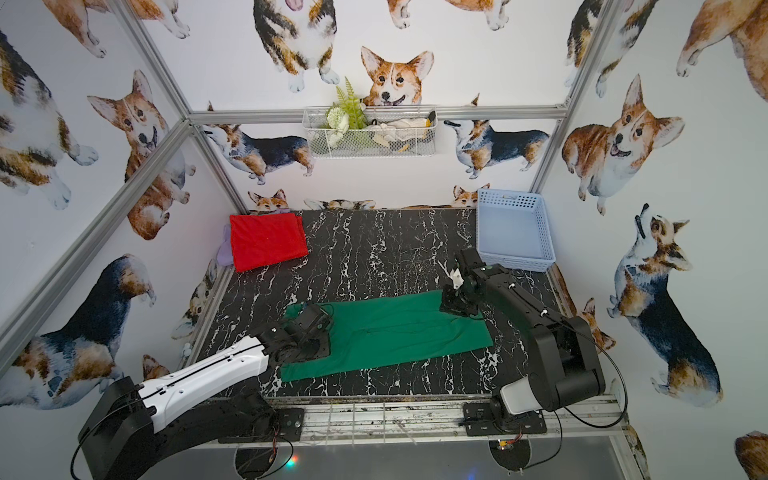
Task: Fold and stack t-shirts
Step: Smooth out the T-shirt at the center of the board, then adjust the T-shirt at the center of the board.
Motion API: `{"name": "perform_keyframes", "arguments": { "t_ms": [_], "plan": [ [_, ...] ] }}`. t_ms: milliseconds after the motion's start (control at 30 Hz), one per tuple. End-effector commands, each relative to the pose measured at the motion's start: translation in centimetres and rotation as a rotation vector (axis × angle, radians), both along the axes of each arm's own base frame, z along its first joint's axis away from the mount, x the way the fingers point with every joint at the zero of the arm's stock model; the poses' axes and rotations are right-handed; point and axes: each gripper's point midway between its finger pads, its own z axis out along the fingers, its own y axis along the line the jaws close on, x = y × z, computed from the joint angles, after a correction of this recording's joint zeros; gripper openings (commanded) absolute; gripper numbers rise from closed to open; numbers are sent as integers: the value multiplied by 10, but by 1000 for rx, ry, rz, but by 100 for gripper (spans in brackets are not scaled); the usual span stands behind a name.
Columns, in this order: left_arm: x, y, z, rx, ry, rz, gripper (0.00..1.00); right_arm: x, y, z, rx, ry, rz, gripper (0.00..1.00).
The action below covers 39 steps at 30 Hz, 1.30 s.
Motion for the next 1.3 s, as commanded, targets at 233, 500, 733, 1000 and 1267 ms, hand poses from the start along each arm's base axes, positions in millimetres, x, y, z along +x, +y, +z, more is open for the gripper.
{"name": "perform_keyframes", "arguments": {
  "t_ms": [233, 500, 733, 1000, 1267],
  "plan": [
    [19, -1, -2, 72, -14, 33, 32, -4, 29, -1, 117, 16, 69, 33],
    [48, -20, -9, 132, -3, 23, 31, 0, 57, -20, 247, 64, 111, 33],
    [48, -33, -26, 138, 58, -22, 29, 12, 63, -52, 244, 107, 103, 32],
    [47, -28, -44, 211, 112, -44, 29, 18, 62, -66, 224, 132, 88, 31],
    [82, -33, -44, 248, 98, -46, 28, 14, 53, -56, 177, 103, 82, 31]
  ]
}}
